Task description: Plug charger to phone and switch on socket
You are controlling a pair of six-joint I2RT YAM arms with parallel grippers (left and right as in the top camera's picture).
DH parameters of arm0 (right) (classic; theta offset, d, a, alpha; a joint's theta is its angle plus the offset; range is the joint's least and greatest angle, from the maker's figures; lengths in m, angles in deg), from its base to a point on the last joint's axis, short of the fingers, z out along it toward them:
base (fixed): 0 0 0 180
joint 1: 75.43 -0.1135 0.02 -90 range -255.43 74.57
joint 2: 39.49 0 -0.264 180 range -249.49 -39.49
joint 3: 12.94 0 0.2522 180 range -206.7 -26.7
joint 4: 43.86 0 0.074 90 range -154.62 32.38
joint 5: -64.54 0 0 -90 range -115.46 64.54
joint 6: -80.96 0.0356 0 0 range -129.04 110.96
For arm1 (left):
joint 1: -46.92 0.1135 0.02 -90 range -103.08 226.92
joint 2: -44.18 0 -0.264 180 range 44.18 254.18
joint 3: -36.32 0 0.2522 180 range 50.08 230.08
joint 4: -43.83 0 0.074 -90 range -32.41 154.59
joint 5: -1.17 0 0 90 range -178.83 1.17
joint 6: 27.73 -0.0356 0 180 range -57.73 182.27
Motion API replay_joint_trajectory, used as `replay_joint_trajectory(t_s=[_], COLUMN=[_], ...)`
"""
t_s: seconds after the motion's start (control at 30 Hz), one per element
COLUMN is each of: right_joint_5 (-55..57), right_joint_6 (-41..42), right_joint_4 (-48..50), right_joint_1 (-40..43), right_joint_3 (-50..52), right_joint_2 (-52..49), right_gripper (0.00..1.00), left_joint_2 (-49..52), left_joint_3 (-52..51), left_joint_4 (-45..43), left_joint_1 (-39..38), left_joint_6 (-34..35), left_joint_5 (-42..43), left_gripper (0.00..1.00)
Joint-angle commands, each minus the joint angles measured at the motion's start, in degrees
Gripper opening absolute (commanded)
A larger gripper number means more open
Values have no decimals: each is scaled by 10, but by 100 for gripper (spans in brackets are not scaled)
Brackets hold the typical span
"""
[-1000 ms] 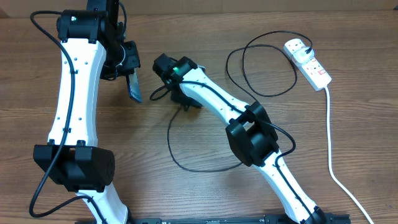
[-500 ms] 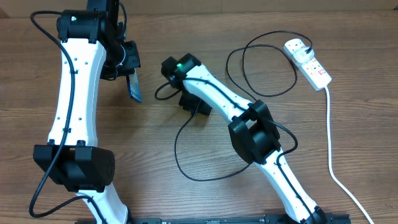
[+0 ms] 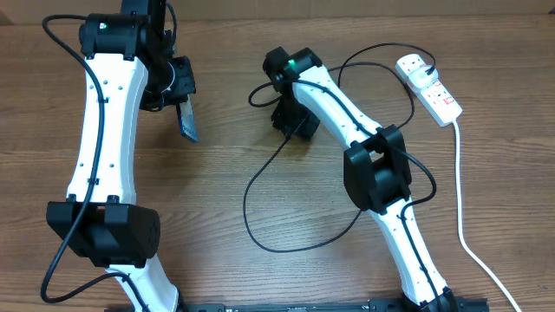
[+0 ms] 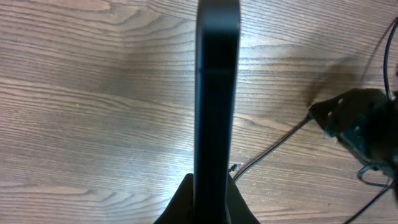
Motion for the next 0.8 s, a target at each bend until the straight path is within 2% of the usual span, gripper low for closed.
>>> replay_joint_trajectory(t_s=[0.0,0.1,0.67,0.77], right_joint_5=[-10,-9,1,1], right_joint_6=[-4,0,-2,-2], right_joint_4=[1,4,20,23], right_joint_1=[-31,-38,-19,-18], right_joint_3=[-11,-11,22,29], right_joint_2=[-2,-5,-11,-11], right_gripper=[41,34,31,27], left_joint_2=[-4,-4,-4,-4], left_joint_3=[6,6,6,6], left_joint_4=[-2,-1,4,4], left_joint_1=[2,3,3,3], left_joint_6=[10,10,7,7], left_joint_5=[7,7,6,7], left_gripper=[4,4,4,4])
